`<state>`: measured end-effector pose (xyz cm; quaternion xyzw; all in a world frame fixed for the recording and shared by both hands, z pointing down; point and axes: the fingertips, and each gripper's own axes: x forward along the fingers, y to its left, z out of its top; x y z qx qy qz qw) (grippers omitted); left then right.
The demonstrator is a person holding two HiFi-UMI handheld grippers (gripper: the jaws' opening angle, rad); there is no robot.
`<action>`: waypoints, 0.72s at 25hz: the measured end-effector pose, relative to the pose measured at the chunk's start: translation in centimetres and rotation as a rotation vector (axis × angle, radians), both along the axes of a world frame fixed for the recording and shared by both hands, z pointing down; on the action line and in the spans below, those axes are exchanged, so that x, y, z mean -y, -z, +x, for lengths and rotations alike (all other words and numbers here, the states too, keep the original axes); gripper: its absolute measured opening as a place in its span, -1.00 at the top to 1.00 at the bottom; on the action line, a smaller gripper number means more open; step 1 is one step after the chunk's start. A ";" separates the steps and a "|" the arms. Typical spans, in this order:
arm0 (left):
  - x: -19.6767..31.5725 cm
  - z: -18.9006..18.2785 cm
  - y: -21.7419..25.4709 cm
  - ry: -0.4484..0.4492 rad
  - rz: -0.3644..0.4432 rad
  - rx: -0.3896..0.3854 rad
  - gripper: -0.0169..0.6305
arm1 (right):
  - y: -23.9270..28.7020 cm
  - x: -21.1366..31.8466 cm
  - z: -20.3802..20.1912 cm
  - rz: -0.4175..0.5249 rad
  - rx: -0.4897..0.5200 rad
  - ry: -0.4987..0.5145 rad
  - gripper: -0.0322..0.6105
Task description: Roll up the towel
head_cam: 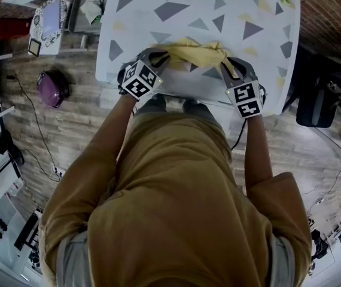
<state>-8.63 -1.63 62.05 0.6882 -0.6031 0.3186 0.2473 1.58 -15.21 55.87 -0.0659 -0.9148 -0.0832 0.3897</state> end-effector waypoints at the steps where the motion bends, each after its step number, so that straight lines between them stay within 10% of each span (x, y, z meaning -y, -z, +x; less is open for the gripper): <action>1: -0.2 -0.1 0.4 0.001 0.009 0.008 0.70 | 0.0 0.2 0.6 0.023 -0.004 0.012 0.68; 8: -0.8 2.3 1.0 -0.169 0.026 0.062 0.69 | -4.0 -1.3 3.9 0.147 -0.117 0.159 0.46; 18: 4.6 5.8 0.1 -0.379 0.012 0.089 0.41 | -6.6 -3.1 -1.4 0.277 -0.134 0.325 0.20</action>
